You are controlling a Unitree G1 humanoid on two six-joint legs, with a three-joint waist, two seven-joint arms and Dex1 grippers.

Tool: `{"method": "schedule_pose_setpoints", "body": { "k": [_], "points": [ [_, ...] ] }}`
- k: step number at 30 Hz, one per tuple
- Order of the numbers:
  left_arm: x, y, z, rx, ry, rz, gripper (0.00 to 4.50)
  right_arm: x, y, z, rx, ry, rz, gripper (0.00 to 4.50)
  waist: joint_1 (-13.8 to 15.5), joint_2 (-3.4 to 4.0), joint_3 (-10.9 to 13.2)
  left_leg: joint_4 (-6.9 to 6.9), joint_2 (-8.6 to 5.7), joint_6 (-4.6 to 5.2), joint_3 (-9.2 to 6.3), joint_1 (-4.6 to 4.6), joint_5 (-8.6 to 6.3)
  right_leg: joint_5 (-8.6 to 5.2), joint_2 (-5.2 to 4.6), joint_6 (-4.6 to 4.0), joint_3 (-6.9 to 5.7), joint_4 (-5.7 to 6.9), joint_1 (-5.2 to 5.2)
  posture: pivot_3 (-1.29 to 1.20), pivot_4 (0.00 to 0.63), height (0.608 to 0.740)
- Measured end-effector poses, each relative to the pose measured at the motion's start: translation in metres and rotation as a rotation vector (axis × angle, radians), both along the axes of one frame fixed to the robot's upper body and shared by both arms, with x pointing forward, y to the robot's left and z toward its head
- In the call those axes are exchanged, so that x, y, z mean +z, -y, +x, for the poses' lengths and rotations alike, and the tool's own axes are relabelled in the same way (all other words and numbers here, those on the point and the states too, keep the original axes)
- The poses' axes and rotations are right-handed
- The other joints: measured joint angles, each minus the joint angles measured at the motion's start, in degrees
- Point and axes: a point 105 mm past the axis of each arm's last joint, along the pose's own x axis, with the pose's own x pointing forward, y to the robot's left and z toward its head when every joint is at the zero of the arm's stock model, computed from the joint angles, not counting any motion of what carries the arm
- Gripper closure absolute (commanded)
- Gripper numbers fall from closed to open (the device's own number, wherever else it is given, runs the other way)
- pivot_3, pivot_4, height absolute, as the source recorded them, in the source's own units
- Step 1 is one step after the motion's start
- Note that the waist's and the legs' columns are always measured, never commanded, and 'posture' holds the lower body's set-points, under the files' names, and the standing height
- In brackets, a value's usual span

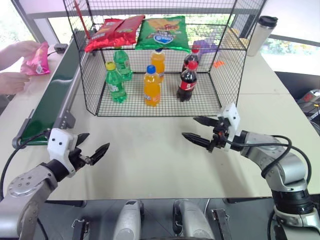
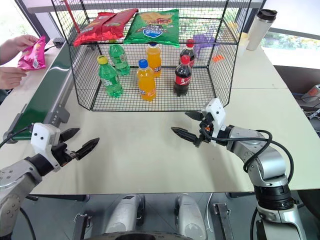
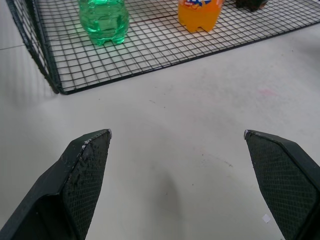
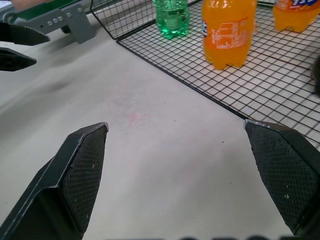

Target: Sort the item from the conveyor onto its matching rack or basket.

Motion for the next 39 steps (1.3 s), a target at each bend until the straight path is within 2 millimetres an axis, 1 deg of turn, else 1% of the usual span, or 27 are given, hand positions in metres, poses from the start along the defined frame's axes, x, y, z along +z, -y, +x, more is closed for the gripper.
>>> {"method": "schedule_pose_setpoints", "body": {
  "k": [5,8,12,17,21,24,26,30,33,39],
  "points": [
    [-0.004,0.006,0.000,-0.007,-0.009,-0.013,0.06,0.001,-0.002,0.002,0.002,0.009,-0.005,0.00,0.03,0.00,0.00,0.01,0.00,0.00,0.00,0.00,0.00,0.00,0.00,0.00,0.00,0.00,0.00,0.00,0.150,0.740],
    [-0.004,0.005,0.001,0.010,-0.008,-0.009,0.06,0.001,-0.003,0.003,0.006,0.010,-0.007,0.00,0.07,0.00,0.00,0.01,0.00,0.00,-0.01,0.00,0.00,0.00,0.00,0.00,0.00,0.00,0.00,0.00,0.150,0.740],
    [-0.008,-0.001,0.008,0.095,0.006,0.082,0.06,0.000,-0.002,0.009,0.000,0.028,-0.024,0.00,0.08,-0.01,0.00,0.02,-0.01,0.00,0.00,0.00,0.00,0.00,0.00,0.00,0.00,0.00,0.01,0.00,0.150,0.740],
    [-0.006,-0.007,0.015,0.181,0.036,0.089,0.06,-0.005,-0.002,0.014,-0.007,0.037,-0.049,0.00,0.06,-0.01,-0.01,0.00,-0.01,0.00,-0.01,-0.01,0.00,0.01,0.01,0.02,0.01,0.00,0.01,0.00,0.150,0.740],
    [-0.007,-0.017,0.019,0.264,0.043,0.154,0.06,-0.006,-0.002,0.017,-0.023,0.066,-0.089,0.00,0.05,-0.01,-0.01,0.01,-0.01,0.00,-0.01,0.00,0.00,0.01,0.02,0.02,0.00,0.00,0.01,0.00,0.150,0.740],
    [-0.008,-0.014,0.019,0.226,0.037,0.126,0.06,-0.010,0.001,0.020,-0.044,0.065,-0.105,0.00,0.07,-0.01,-0.01,0.01,-0.01,0.00,-0.01,0.00,0.00,0.01,0.02,0.01,0.00,0.00,0.01,0.00,0.150,0.740],
    [-0.007,-0.007,0.018,0.168,0.030,0.076,0.06,-0.009,-0.001,0.021,-0.042,0.069,-0.099,0.00,0.04,-0.01,-0.01,0.01,0.00,0.00,-0.01,-0.01,0.00,0.01,0.02,0.01,0.00,0.00,0.01,0.00,0.150,0.740],
    [-0.001,-0.002,0.015,0.108,0.037,0.010,0.06,-0.007,-0.002,0.021,-0.036,0.073,-0.094,0.00,0.03,-0.01,-0.01,0.00,0.00,0.00,-0.02,0.00,0.00,0.01,0.02,0.01,0.00,0.00,0.01,0.00,0.150,0.740],
    [0.003,-0.002,0.015,0.096,0.044,-0.016,0.06,-0.007,-0.003,0.021,-0.032,0.072,-0.091,0.00,0.05,-0.01,-0.01,0.01,0.00,0.00,-0.01,0.00,0.00,0.01,0.02,0.02,0.00,0.00,0.01,0.00,0.150,0.740],
    [0.003,0.002,0.013,0.070,0.021,-0.038,0.06,-0.005,-0.004,0.023,-0.022,0.073,-0.088,0.00,0.02,-0.01,-0.01,0.01,0.00,0.00,-0.02,0.00,0.00,0.01,0.02,0.02,0.00,0.01,0.01,0.00,0.150,0.740]
  ]
}}
